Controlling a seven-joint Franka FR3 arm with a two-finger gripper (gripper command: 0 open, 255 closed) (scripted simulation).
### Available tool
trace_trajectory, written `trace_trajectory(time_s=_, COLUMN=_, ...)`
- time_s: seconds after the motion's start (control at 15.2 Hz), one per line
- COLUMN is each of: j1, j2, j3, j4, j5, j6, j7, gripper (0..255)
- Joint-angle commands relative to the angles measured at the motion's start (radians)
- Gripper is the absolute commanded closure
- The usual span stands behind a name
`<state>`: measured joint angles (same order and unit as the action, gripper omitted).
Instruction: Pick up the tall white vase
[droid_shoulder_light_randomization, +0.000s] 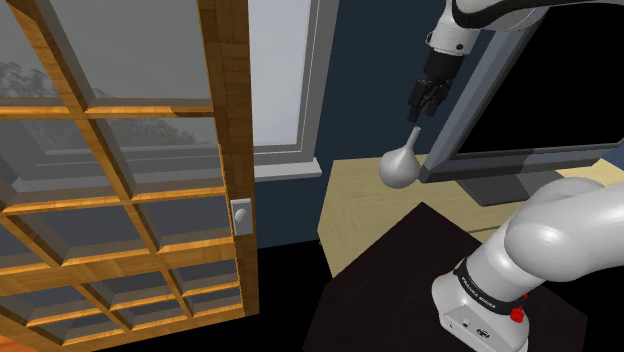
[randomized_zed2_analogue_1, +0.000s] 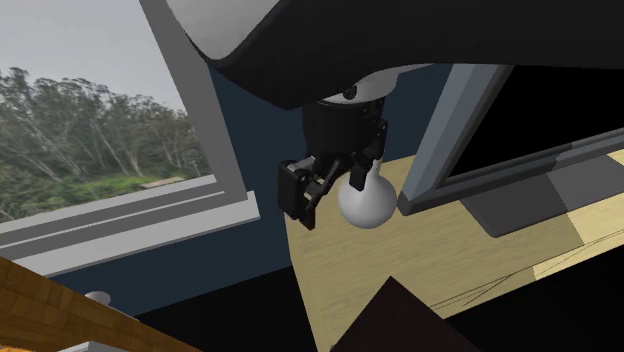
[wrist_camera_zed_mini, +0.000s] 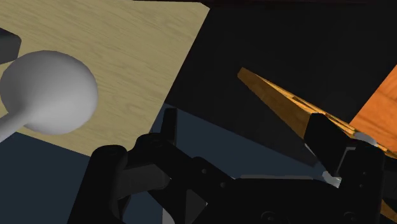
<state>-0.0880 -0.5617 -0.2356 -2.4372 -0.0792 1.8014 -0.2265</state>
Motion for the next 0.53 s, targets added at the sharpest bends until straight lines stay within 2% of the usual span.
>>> trace_trajectory(time_s=0.0, j1=-0.012, j2=0.05, j3=-0.031, j4=0.009, j5=-0.015, j6=0.042, j7=-0.029, gripper=0)
trace_trajectory(time_s=0.46, j1=-0.042, j2=0.268, j3=-0.14, j4=0.096, j5=-0.024, j6=0.177, j7=-0.14, gripper=0)
